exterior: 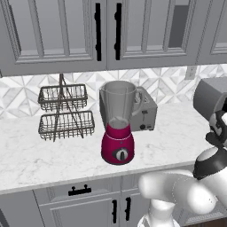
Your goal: Close the lid blender by securely placing the lid on top.
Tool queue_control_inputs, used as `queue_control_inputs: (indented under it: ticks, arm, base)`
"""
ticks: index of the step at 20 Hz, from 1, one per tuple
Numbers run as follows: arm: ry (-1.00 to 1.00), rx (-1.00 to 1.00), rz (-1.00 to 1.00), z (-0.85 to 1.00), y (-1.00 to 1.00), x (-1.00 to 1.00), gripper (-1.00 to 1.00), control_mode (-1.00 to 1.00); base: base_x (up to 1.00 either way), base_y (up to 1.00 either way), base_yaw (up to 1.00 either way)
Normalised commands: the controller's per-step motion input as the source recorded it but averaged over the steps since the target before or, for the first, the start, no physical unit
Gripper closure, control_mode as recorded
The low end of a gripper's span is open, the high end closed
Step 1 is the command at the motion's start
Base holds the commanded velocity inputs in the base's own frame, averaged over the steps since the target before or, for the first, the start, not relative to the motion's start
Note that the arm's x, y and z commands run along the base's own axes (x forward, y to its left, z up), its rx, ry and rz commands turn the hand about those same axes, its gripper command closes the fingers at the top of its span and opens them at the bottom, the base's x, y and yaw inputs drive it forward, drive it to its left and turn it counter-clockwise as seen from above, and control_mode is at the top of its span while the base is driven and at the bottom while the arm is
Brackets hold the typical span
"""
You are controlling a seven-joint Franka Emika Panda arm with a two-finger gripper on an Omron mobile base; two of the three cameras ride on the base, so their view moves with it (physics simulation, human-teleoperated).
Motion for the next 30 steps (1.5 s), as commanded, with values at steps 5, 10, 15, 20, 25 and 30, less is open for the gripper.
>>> queue_control_inputs:
  ticks: [5,10,15,20,25,30]
  arm:
    - [0.0,0.0,0.0,-0.15,-0.05,0.14,-1.0,-1.0]
    - [0.0,0.0,0.0,-0.13,-0.21,0.09,-1.0,-1.0]
    - [0.0,0.0,0.0,-0.11,-0.2,0.12,-1.0,-1.0]
    - [0.0,0.0,0.0,-0.09,-0.12,0.19,-1.0,-1.0]
    - [0.0,0.01,0.0,-0.09,-0.14,0.2,-1.0,-1.0]
    - [0.0,0.0,0.0,-0.14,-0.1,0.17,-1.0,-1.0]
  base:
    - [0.0,0.0,0.0]
    - [0.0,0.0,0.0]
    - [0.0,0.0,0.0]
    - [0.0,0.0,0.0]
    - [0.0,0.0,0.0]
    - [0.0,0.0,0.0]
